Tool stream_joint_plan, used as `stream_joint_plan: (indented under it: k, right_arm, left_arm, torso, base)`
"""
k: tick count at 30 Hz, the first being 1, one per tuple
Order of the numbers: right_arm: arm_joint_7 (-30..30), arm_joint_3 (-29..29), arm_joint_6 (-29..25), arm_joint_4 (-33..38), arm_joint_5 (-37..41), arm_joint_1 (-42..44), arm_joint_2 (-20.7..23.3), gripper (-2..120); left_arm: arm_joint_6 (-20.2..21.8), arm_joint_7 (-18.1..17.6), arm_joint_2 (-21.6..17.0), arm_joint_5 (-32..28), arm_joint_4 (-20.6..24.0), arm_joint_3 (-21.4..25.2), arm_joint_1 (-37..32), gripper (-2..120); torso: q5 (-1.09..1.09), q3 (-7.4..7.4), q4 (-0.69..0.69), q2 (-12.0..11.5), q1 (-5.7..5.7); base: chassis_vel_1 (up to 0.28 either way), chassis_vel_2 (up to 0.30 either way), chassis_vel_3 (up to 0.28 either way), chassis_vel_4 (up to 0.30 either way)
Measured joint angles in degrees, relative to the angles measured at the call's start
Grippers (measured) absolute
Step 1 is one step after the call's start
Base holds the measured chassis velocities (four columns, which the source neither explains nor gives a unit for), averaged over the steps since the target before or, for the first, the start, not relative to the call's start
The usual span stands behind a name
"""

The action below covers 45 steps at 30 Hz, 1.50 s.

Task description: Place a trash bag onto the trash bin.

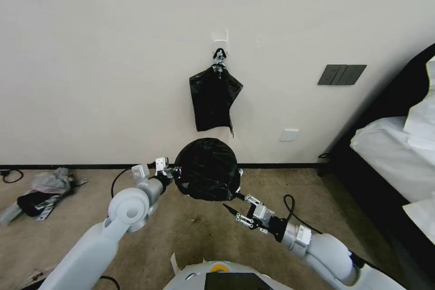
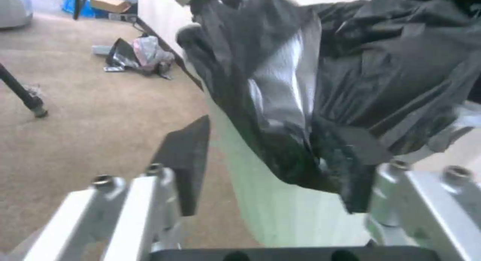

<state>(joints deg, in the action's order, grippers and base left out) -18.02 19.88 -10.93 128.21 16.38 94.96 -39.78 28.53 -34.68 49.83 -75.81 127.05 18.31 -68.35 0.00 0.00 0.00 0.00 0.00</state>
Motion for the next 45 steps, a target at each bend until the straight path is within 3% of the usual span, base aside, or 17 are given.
stream_joint_plan:
  k: [3, 5, 8, 10, 12, 14, 15, 16, 18, 38, 45]
  right_arm:
    - [0.2, 2.69, 0.02, 2.66, 2.33, 2.59, 0.87, 72]
    - [0.41, 3.17, 0.33, 3.58, 3.44, 3.02, 1.06, 75]
    - [3.12, 4.13, 5.17, 8.31, 10.98, 3.11, 2.02, 88]
    - [3.79, 4.13, 6.17, 9.05, 12.33, 2.88, 2.14, 89]
    - [8.35, 3.47, 12.55, 13.45, 23.05, 0.14, 2.91, 99]
    - [12.84, 2.42, 18.31, 15.26, 33.32, -3.04, 3.53, 100]
    - [12.84, 2.42, 18.31, 15.26, 33.32, -3.04, 3.53, 100]
    - [14.89, 1.63, 22.28, 15.44, 40.47, -5.13, 4.24, 97]
    - [15.57, 0.96, 25.01, 15.45, 44.31, -6.67, 4.92, 99]
    - [16.0, -9.4, 34.29, 10.84, 46.06, -16.14, 7.1, 98]
    - [15.97, -11.69, 35.57, 8.92, 45.7, -18.73, 7.21, 72]
  left_arm:
    - [-0.2, -0.02, 0.12, 0.77, -0.71, -0.2, 0.23, 1]
    - [-0.21, 0.01, 0.12, 1.15, -0.78, -0.24, 0.24, 1]
    - [-0.27, 1.04, -0.27, 4.27, -0.76, -0.43, -0.05, 1]
    - [-0.27, 1.23, -0.34, 4.68, -0.67, -0.48, -0.13, 1]
    - [-0.27, 2.81, -0.88, 7.7, 0.6, -1.01, -0.82, 1]
    - [-0.26, 4.45, -1.32, 11.11, 1.83, -1.85, -1.55, 1]
    - [-0.26, 4.45, -1.32, 11.11, 1.83, -1.85, -1.55, 1]
    - [-0.24, 6.01, -1.6, 14.01, 2.69, -2.55, -2.19, 1]
    - [-0.23, 7.44, -2.0, 16.17, 3.59, -3.0, -2.93, 1]
    - [0.01, 9.84, -2.63, 22.42, 6.51, -4.18, -6.12, 1]
    - [-0.41, 10.82, -2.26, 25.12, 6.46, -4.68, -6.28, 1]
  torso:
    - [-0.01, 0.0, -0.01, 0.0, 0.0]
    - [0.0, 0.0, -0.01, 0.0, 0.0]
    - [0.0, 0.0, -0.01, 0.0, 0.0]
    - [0.0, 0.0, -0.01, 0.0, 0.0]
    - [-0.01, 0.0, 0.01, 0.0, 0.0]
    - [-0.01, 0.0, 0.01, 0.0, 0.0]
    - [-0.01, 0.0, 0.01, 0.0, 0.0]
    - [0.0, 0.0, 0.0, 0.0, 0.0]
    - [0.0, 0.0, -0.01, 0.0, 0.0]
    - [0.0, 0.0, 0.0, 0.0, 0.0]
    - [0.0, 0.0, 0.0, 0.0, 0.0]
  base:
    - [0.0, 0.0, 0.0, 0.0]
    - [0.0, 0.0, 0.0, 0.0]
    - [0.0, 0.0, 0.0, 0.0]
    - [0.0, 0.0, 0.0, 0.0]
    - [0.0, 0.0, 0.0, 0.0]
    - [0.0, 0.0, 0.0, 0.0]
    - [0.0, 0.0, 0.0, 0.0]
    - [0.0, 0.0, 0.0, 0.0]
    - [0.0, 0.0, 0.0, 0.0]
    - [0.0, 0.0, 0.0, 0.0]
    - [0.0, 0.0, 0.0, 0.0]
